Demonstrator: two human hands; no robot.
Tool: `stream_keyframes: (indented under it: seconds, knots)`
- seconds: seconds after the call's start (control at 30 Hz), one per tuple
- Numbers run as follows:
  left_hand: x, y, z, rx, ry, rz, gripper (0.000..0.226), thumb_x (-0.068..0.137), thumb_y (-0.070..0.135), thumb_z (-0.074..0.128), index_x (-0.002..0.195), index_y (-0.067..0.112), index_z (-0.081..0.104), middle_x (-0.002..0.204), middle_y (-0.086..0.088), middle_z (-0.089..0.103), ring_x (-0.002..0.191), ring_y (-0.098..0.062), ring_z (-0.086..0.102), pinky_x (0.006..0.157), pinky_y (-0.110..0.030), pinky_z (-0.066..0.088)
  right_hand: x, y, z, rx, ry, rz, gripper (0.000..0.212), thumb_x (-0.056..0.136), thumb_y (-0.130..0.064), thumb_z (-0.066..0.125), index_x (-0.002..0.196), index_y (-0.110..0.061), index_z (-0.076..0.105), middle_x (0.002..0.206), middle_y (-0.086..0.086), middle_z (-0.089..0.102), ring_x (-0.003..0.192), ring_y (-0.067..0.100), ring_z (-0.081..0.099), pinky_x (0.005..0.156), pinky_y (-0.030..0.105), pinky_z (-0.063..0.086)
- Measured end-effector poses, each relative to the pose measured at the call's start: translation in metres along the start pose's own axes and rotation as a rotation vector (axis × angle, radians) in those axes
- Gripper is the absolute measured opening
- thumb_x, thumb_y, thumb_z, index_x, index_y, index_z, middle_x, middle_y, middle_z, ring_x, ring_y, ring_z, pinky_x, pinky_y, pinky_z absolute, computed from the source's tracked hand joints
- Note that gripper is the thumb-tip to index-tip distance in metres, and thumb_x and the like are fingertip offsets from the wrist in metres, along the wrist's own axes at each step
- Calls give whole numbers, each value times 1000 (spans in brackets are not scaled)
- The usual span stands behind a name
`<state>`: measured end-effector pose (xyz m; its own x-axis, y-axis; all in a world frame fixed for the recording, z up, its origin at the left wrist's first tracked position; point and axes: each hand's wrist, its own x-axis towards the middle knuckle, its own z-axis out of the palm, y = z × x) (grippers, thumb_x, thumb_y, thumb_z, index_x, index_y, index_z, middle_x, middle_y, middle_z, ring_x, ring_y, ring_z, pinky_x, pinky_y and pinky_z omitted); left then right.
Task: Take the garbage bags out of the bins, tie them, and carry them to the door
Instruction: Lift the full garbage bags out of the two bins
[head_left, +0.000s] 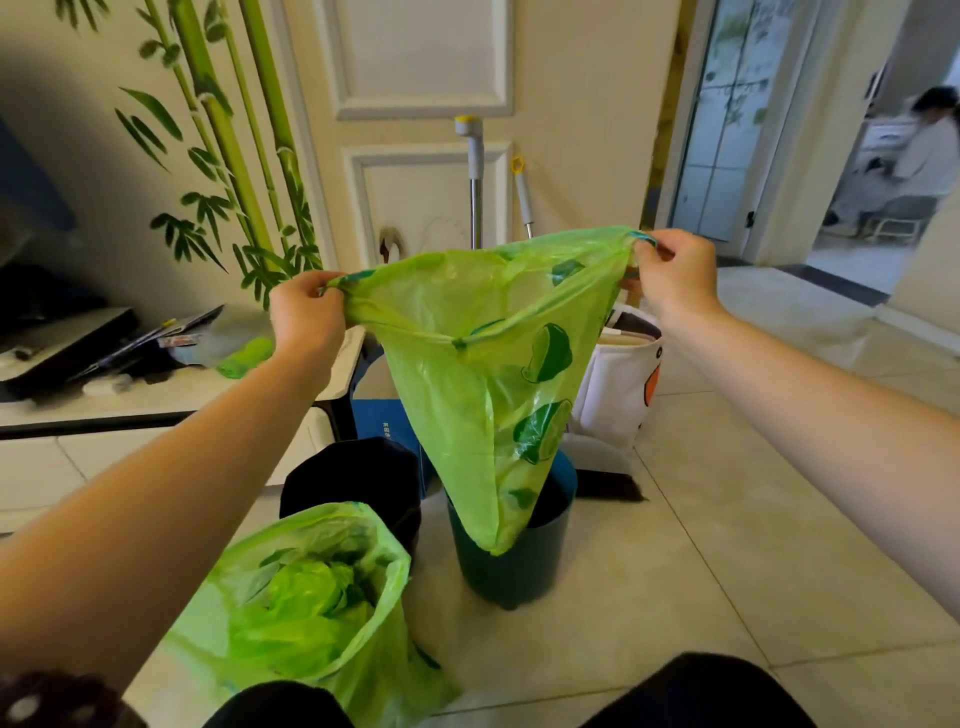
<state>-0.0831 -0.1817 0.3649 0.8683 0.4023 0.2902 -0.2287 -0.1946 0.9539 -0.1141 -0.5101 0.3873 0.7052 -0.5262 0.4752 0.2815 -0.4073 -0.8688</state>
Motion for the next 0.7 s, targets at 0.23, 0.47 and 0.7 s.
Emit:
stream_keyframes:
  seconds: [0.23, 0.47, 0.7]
  knots:
    - [-44, 20, -13, 19, -76, 55, 21, 90, 2, 47, 89, 11, 66, 71, -3, 59, 60, -13, 59, 45, -13, 51, -33, -15, -37, 62, -43, 22, 16, 89, -9, 54, 94, -7, 68, 86, 11, 66, 64, 10, 63, 51, 14, 52]
    - [-83, -3, -11, 39, -222, -48, 24, 84, 10, 50, 64, 16, 63, 57, -3, 53, 52, -16, 55, 55, -29, 55, -86, -17, -57, 92, -143, 26, 18, 76, -6, 59, 77, 11, 65, 63, 13, 50, 47, 10, 47, 44, 20, 41]
    - [-100, -62, 4, 194, -351, -180, 19, 83, 13, 58, 66, 16, 67, 65, -8, 63, 58, -19, 61, 56, -27, 57, -127, 27, -38, -127, -345, 75, 18, 76, -11, 59, 63, 0, 67, 50, 9, 52, 37, 9, 48, 39, 20, 38]
